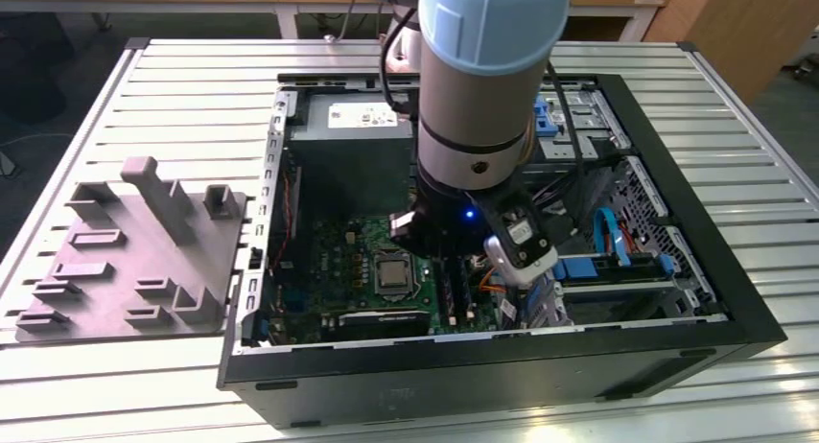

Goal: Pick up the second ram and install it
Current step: 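Press down the second ram until it locks into place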

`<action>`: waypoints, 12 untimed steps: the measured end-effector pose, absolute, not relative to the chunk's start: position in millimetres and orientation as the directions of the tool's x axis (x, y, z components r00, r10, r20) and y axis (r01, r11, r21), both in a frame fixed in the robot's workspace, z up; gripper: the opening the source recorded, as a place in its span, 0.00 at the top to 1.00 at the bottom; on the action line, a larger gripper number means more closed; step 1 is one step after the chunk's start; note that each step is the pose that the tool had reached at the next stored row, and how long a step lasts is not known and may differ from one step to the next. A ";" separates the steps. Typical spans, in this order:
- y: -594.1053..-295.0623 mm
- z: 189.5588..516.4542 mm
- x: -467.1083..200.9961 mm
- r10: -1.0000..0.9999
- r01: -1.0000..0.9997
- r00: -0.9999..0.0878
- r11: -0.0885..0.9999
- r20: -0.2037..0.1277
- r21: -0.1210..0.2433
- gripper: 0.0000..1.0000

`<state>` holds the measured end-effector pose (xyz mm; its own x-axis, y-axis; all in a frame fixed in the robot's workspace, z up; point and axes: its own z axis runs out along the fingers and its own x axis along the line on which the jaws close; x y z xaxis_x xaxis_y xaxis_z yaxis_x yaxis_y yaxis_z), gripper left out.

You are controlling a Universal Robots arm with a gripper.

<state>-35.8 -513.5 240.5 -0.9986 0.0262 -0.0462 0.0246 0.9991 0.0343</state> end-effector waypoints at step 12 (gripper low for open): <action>-524.0 239.3 -35.8 0.026 0.025 -0.999 0.999 -0.046 0.034 0.90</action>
<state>-35.8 -524.0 239.3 -0.9986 0.0262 -0.0462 0.0246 0.9991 0.0343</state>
